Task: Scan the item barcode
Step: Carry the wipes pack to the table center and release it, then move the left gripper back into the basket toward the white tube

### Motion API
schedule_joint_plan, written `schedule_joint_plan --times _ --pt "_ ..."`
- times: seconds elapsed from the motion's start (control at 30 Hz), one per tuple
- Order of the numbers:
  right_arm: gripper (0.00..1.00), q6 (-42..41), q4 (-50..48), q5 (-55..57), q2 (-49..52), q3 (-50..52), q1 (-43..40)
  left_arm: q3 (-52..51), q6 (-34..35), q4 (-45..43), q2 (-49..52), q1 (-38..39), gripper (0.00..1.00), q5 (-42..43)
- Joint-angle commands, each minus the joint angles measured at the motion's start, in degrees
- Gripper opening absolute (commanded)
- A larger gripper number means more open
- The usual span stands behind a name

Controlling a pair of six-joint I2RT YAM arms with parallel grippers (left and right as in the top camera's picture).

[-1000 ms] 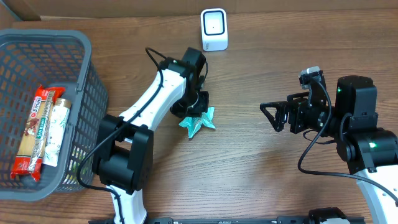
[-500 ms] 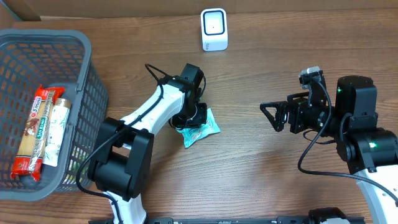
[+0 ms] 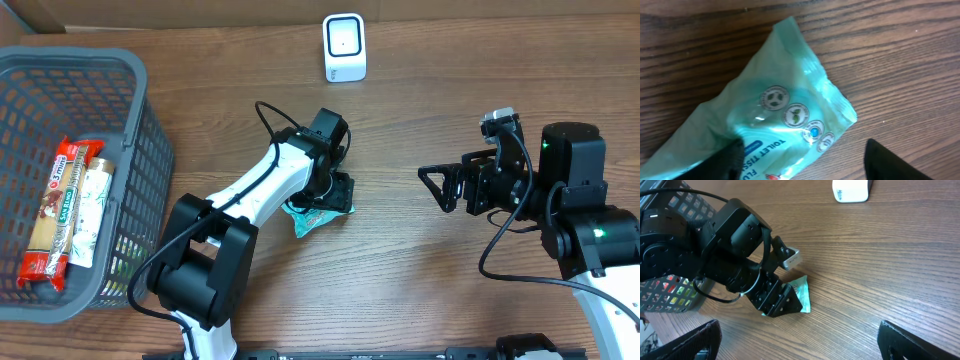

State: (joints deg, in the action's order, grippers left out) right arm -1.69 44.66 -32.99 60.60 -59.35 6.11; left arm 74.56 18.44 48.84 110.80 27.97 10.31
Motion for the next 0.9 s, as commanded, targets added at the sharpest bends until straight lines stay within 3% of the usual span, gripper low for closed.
schedule_joint_plan --times 0.0,0.03,0.07,0.17,0.27,0.57,0.67,0.87 --pt "1.0 0.28 -0.17 -0.09 -0.09 -1.46 0.42 -2.51 -1.25 0.13 2.05 -0.22 0.77 -4.42" --pt "1.0 0.28 -0.2 -0.09 -0.09 -1.46 0.42 -2.51 -1.57 0.11 2.05 -0.22 0.8 -4.39" --pt "1.0 0.28 -0.17 -0.11 -0.09 -1.46 0.42 -2.36 -1.55 0.13 2.05 -0.37 0.9 -4.44" --pt "1.0 0.28 0.0 -0.11 -0.09 -1.46 0.42 -0.48 -1.53 0.24 2.05 -1.4 0.99 -4.52" --pt "1.0 0.26 0.09 -0.11 -0.09 -1.46 0.42 5.62 -1.49 2.67 2.01 -3.39 1.0 -4.22" --pt "1.0 0.26 0.28 -0.11 -0.09 -1.46 0.42 43.85 -2.62 22.51 2.01 -12.31 1.0 -4.59" --pt "1.0 0.26 0.28 -0.11 -0.09 -1.46 0.42 57.44 -0.9 30.91 1.99 -16.33 0.93 -7.54" --pt "1.0 0.26 0.28 -0.11 -0.09 -1.46 0.42 77.88 3.1 47.01 1.97 -27.39 0.9 -11.69"
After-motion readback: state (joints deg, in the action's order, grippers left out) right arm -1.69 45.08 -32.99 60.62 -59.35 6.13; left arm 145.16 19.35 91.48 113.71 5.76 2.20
